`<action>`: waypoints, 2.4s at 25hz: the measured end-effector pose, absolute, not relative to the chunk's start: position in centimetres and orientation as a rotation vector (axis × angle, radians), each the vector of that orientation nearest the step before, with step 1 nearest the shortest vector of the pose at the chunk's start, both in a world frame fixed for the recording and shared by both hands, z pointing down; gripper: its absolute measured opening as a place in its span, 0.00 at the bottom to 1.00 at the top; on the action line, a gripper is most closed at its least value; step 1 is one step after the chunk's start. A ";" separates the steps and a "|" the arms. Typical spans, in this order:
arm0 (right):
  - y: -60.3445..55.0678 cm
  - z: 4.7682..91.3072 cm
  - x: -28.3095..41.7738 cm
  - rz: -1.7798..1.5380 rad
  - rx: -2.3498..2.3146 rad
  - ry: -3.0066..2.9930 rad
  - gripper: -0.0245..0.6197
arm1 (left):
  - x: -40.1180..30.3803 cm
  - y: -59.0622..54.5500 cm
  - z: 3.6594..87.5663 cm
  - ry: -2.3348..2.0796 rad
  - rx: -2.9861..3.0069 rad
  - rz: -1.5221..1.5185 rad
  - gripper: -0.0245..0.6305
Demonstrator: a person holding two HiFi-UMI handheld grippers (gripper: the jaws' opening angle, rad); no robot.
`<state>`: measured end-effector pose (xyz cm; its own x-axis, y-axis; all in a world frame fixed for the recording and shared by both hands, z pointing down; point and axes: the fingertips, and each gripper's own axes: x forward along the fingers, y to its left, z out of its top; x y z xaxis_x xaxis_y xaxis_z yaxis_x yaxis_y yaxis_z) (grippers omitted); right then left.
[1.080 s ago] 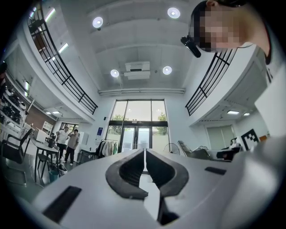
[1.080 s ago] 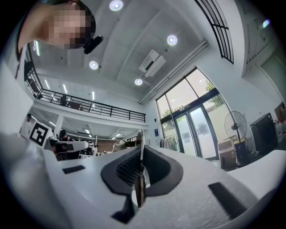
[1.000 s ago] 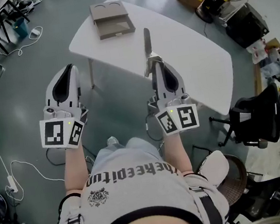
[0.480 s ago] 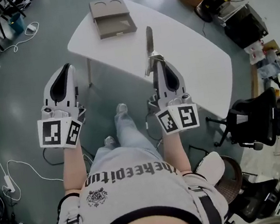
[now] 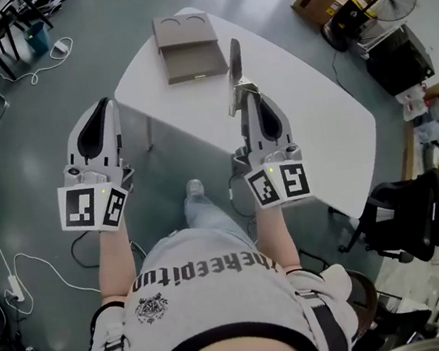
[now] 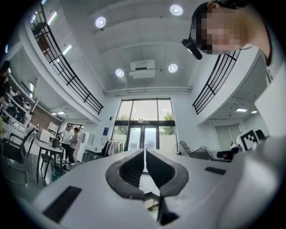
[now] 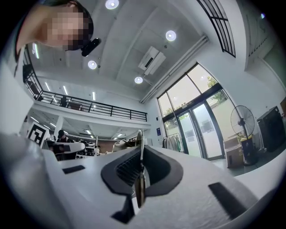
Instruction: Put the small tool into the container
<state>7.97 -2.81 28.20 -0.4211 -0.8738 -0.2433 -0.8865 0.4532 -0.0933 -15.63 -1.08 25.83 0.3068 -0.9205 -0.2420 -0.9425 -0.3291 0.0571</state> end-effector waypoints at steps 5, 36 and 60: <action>-7.7 27.5 8.4 0.076 -1.490 2.461 0.04 | -15.3 -5.4 24.8 1.775 -2.427 0.361 0.06; -26.4 31.1 9.8 0.198 -1.445 2.708 0.04 | -11.8 -21.6 25.5 1.848 -2.374 0.333 0.06; -36.2 49.9 1.4 0.664 -1.526 3.384 0.04 | -18.7 -32.4 27.5 1.805 -2.469 0.280 0.06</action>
<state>1.39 -36.24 49.87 -0.5123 -0.7604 0.3992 -0.5530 0.6477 0.5240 -18.71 -32.37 27.52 0.2934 -0.9374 -0.1876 -0.9501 -0.3076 0.0511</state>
